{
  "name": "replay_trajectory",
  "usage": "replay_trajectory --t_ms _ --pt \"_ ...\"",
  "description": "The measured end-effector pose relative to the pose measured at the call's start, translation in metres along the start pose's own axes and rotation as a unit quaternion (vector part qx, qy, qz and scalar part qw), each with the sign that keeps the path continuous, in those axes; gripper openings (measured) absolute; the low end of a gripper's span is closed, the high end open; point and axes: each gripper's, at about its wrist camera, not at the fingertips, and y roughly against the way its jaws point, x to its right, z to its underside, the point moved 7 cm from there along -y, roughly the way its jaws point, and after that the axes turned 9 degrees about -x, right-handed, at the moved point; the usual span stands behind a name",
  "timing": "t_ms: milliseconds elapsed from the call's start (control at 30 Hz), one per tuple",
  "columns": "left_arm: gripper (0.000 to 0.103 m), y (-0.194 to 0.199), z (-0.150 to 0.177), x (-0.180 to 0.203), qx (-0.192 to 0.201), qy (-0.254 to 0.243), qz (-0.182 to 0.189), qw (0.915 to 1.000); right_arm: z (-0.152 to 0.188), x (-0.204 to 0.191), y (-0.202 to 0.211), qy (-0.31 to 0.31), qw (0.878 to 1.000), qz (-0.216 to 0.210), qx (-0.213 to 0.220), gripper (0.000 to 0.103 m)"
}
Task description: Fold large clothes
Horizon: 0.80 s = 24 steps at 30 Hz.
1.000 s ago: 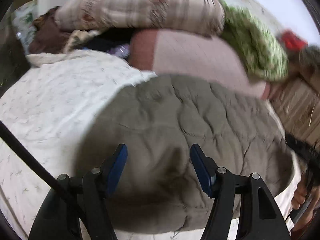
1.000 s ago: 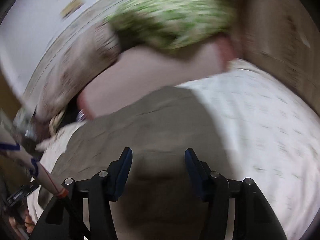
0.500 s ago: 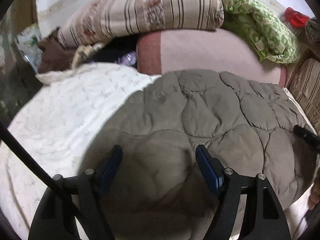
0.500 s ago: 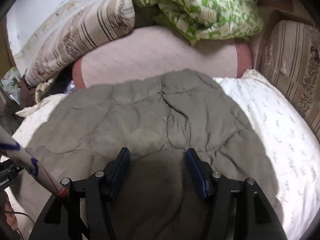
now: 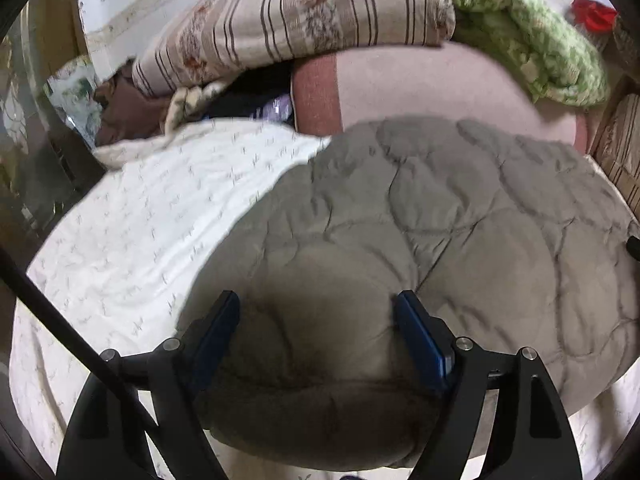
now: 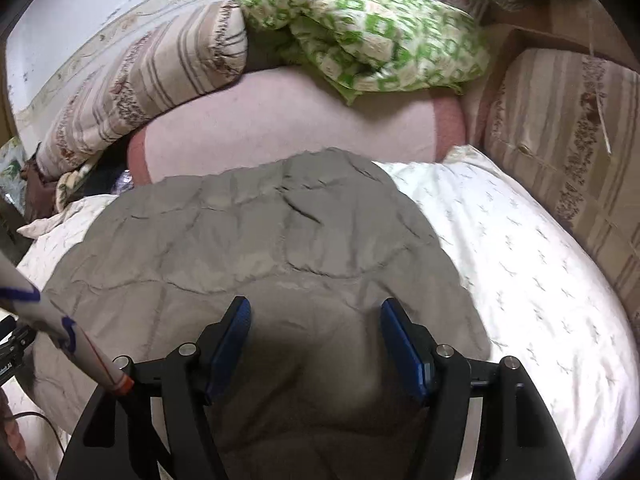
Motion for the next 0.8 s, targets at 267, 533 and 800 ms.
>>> replay_trajectory --t_ms 267,533,800 --pt "0.081 0.004 0.002 0.002 0.018 -0.016 -0.025 0.9994 -0.002 0.026 -0.009 -0.018 1.0 0.018 -0.012 0.072" --pt "0.081 -0.007 -0.003 -0.055 -0.004 0.085 -0.024 0.9961 0.003 0.079 0.002 -0.074 0.992 0.099 -0.009 0.074" --pt "0.082 -0.011 0.003 -0.046 0.018 0.079 -0.063 0.9947 0.019 0.076 0.012 -0.032 0.996 0.081 -0.015 0.078"
